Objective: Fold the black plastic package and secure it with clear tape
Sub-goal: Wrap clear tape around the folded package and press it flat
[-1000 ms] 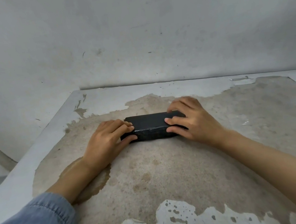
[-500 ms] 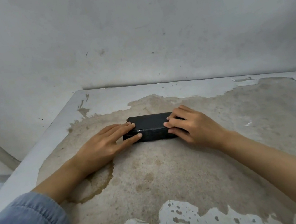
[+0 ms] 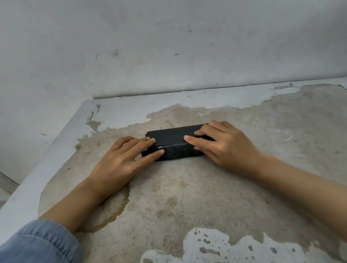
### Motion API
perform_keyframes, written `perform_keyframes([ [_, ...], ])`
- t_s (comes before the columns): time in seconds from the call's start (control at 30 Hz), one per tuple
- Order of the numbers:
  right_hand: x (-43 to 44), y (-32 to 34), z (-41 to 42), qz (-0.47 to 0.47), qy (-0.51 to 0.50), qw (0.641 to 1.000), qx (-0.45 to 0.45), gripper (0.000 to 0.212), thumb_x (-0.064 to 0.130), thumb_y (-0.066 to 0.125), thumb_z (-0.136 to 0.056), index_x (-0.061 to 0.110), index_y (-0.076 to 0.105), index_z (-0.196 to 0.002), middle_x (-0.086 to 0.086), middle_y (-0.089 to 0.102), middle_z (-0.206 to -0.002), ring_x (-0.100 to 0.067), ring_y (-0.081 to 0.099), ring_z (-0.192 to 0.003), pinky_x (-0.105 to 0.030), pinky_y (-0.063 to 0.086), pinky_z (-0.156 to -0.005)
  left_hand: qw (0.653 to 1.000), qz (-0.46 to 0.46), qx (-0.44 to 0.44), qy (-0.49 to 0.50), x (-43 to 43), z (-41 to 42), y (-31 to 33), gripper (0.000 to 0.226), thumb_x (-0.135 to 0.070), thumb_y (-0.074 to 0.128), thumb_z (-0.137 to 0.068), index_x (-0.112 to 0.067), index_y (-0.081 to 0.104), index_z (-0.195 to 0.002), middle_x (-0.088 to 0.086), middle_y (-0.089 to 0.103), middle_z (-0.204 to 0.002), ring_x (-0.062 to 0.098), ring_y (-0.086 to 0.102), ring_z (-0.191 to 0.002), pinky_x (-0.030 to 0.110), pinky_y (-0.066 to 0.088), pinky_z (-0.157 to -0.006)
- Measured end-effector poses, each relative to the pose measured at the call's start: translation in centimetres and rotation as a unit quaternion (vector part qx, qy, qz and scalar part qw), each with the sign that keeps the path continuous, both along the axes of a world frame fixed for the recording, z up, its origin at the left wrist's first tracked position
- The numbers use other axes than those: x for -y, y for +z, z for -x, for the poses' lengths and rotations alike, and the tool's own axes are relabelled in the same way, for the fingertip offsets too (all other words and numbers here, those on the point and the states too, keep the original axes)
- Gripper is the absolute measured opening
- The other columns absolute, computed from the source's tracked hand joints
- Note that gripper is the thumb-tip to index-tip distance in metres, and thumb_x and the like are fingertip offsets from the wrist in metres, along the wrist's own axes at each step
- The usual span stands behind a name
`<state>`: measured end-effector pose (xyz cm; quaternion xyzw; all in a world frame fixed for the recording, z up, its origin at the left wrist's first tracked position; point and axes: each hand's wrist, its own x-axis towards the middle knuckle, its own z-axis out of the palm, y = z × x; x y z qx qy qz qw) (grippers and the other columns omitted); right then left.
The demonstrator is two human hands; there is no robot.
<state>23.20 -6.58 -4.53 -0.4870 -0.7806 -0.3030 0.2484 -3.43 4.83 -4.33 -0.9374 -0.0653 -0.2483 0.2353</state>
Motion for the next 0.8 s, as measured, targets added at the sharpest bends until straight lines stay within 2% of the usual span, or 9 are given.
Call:
perform_keyframes([
  [0.07,0.0,0.0,0.0,-0.011,-0.003,1.0,-0.004,0.022,0.017,0.065,-0.089,0.012,0.071,-0.109,-0.008,0.065,-0.084,-0.023,0.06,-0.075,-0.033,0.05,-0.059,1.0,0.001,0.011,0.005,0.2,-0.3,-0.1,0.034,-0.003,0.057,-0.09,-0.012,0.065,-0.122,0.019,0.065,-0.119,0.032,0.065,-0.105,0.04,0.044,-0.09],
  [0.17,0.2,0.0,0.2,-0.035,-0.016,0.999,-0.014,0.019,0.02,0.065,-0.089,0.014,0.072,-0.105,-0.006,0.064,-0.08,-0.023,0.059,-0.072,-0.032,0.049,-0.055,0.998,0.015,0.052,0.009,0.6,-0.7,-0.1,0.024,-0.02,0.064,-0.091,-0.011,0.07,-0.112,0.016,0.069,-0.111,0.028,0.069,-0.096,0.039,0.049,-0.085],
  [0.3,0.4,-0.2,0.6,-0.037,-0.042,0.997,-0.044,0.019,0.024,0.063,-0.088,0.018,0.073,-0.104,-0.004,0.065,-0.08,-0.024,0.059,-0.073,-0.033,0.047,-0.054,0.988,0.044,0.12,0.086,1.8,-2.1,0.1,0.032,-0.035,0.058,-0.093,-0.011,0.069,-0.111,0.006,0.072,-0.094,0.023,0.069,-0.074,0.033,0.048,-0.076],
  [0.4,0.6,-0.3,1.0,-0.02,-0.058,0.994,-0.09,0.022,0.027,0.061,-0.088,0.02,0.074,-0.104,-0.003,0.065,-0.082,-0.024,0.058,-0.075,-0.032,0.047,-0.054,0.966,0.128,0.161,0.154,2.7,-3.3,0.2,0.041,-0.043,0.056,-0.088,-0.011,0.07,-0.11,0.004,0.068,-0.083,0.024,0.064,-0.066,0.032,0.048,-0.067],
  [0.5,0.7,-0.4,1.3,-0.001,-0.059,0.988,-0.142,0.022,0.026,0.062,-0.086,0.016,0.074,-0.102,-0.001,0.065,-0.082,-0.022,0.056,-0.077,-0.034,0.049,-0.054,0.94,0.222,0.199,0.167,3.3,-3.7,0.2,0.037,-0.04,0.065,-0.083,-0.01,0.073,-0.105,0.003,0.066,-0.086,0.022,0.063,-0.071,0.03,0.045,-0.068],
  [0.6,0.8,-0.3,1.5,0.021,-0.061,0.98,-0.187,0.022,0.022,0.066,-0.084,0.012,0.074,-0.102,-0.001,0.065,-0.083,-0.021,0.055,-0.08,-0.031,0.049,-0.059,0.925,0.26,0.226,0.16,3.9,-3.9,0.3,0.032,-0.027,0.074,-0.08,-0.007,0.074,-0.104,0.005,0.067,-0.091,0.021,0.066,-0.078,0.03,0.051,-0.066],
  [0.67,1.0,-0.2,1.4,0.031,-0.057,0.977,-0.201,0.021,0.019,0.067,-0.083,0.009,0.074,-0.1,-0.001,0.066,-0.084,-0.021,0.056,-0.081,-0.029,0.049,-0.063,0.926,0.256,0.223,0.162,4.3,-4.1,0.3,0.03,-0.023,0.074,-0.081,-0.006,0.073,-0.105,0.006,0.067,-0.092,0.022,0.067,-0.077,0.029,0.052,-0.063],
  [0.8,1.4,-0.1,0.9,0.045,-0.055,0.972,-0.225,0.015,0.016,0.069,-0.081,0.004,0.071,-0.089,-0.004,0.067,-0.084,-0.021,0.058,-0.083,-0.031,0.051,-0.068,0.953,0.176,0.168,0.178,4.7,-3.7,-0.2,0.03,-0.01,0.072,-0.083,-0.006,0.07,-0.112,0.014,0.066,-0.097,0.032,0.067,-0.073,0.034,0.052,-0.058],
])
